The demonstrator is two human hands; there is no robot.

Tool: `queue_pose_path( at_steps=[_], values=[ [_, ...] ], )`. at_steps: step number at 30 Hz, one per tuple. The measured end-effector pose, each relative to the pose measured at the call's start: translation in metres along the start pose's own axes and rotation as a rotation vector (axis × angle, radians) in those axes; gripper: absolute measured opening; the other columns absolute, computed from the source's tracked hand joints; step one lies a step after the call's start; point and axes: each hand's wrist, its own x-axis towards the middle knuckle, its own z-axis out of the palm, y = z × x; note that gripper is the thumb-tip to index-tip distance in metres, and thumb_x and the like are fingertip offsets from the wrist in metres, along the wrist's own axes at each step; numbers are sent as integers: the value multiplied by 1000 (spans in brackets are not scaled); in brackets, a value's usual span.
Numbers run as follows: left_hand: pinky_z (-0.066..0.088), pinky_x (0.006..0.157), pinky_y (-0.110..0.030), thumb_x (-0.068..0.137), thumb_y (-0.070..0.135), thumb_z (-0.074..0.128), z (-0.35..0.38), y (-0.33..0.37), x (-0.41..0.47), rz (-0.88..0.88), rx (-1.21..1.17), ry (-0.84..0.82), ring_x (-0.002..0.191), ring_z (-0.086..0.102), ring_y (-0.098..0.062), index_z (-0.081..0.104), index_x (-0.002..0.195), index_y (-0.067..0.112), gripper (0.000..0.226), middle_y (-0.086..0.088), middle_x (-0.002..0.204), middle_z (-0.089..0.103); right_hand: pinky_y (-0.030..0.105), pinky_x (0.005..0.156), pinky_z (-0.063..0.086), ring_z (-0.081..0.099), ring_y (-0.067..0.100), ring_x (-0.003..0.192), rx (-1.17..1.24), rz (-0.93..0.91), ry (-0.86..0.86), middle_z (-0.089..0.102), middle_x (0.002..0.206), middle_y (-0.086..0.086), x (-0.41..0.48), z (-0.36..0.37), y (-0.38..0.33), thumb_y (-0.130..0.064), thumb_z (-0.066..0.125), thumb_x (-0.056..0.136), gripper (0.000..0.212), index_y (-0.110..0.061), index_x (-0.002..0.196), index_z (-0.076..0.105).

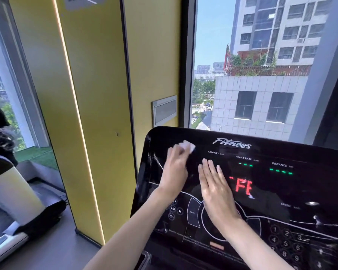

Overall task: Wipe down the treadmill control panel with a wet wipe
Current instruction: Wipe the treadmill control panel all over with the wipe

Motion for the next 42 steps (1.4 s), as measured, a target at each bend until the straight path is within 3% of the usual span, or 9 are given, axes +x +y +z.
queue_pose_path(
  at_steps=[3, 7, 12, 16, 21, 26, 31, 35, 42],
  values=[
    [54, 68, -29, 71, -18, 44, -8, -20, 0, 292, 75, -94, 91, 44, -22, 46, 132, 9, 67, -8, 101, 48, 48, 108, 19, 29, 36, 135, -5, -6, -6, 35, 143, 27, -1, -2, 2, 12, 70, 62, 79, 11, 134, 37],
    [49, 82, -37, 75, -22, 51, -8, -31, 5, -291, -21, 130, 91, 43, -23, 47, 133, 5, 64, -7, 98, 45, 48, 108, 16, 29, 37, 135, 9, -8, 38, 31, 144, 26, -1, 2, 2, 19, 52, 66, 72, 10, 136, 35],
    [54, 66, -33, 67, -25, 51, -7, -23, -3, 238, 49, -100, 91, 43, -20, 44, 133, 9, 74, -5, 103, 44, 49, 108, 17, 27, 40, 135, -35, -37, 11, 30, 144, 29, -2, 2, 4, 13, 59, 66, 73, 13, 135, 34],
    [45, 89, -32, 82, -18, 49, -8, -30, 4, -289, -90, 95, 93, 43, -19, 45, 136, 7, 60, -5, 99, 42, 49, 111, 25, 27, 39, 136, -89, -69, 1, 28, 145, 29, -1, 2, 5, 7, 58, 72, 71, 11, 137, 30],
    [53, 67, -37, 70, -24, 49, -6, -14, -3, 198, -6, -108, 90, 43, -22, 44, 132, 13, 73, -7, 99, 44, 48, 110, 20, 26, 40, 136, -162, -87, -37, 28, 145, 30, 1, -1, 6, -1, 63, 71, 76, 12, 137, 28],
    [47, 87, -35, 79, -19, 47, 1, 8, 8, -373, -119, 128, 95, 42, -22, 46, 134, 8, 61, -9, 100, 43, 49, 110, 27, 28, 42, 134, -186, -111, -57, 30, 142, 33, 2, -11, 4, -4, 57, 75, 68, 12, 135, 31],
    [53, 65, -37, 71, -18, 48, 1, 26, 2, 63, 2, -54, 95, 42, -24, 46, 131, 10, 66, -10, 103, 45, 45, 109, 17, 34, 36, 133, -108, -87, 45, 38, 139, 30, -16, -17, 27, 10, 42, 68, 62, 12, 130, 43],
    [43, 91, -33, 78, -21, 41, -3, 0, 9, -504, -119, 122, 101, 39, -22, 42, 136, 9, 66, -8, 105, 40, 45, 110, 19, 31, 34, 135, -5, 53, 132, 32, 144, 26, -47, -25, 52, 20, 22, 71, 65, 10, 134, 37],
    [50, 68, -29, 58, -23, 54, -2, 19, 0, 52, 114, -107, 92, 43, -25, 41, 131, 2, 78, -12, 110, 45, 43, 112, 15, 32, 34, 134, 28, 202, 46, 35, 142, 27, -61, -36, 73, 24, 58, 57, 81, 11, 133, 37]
  ],
)
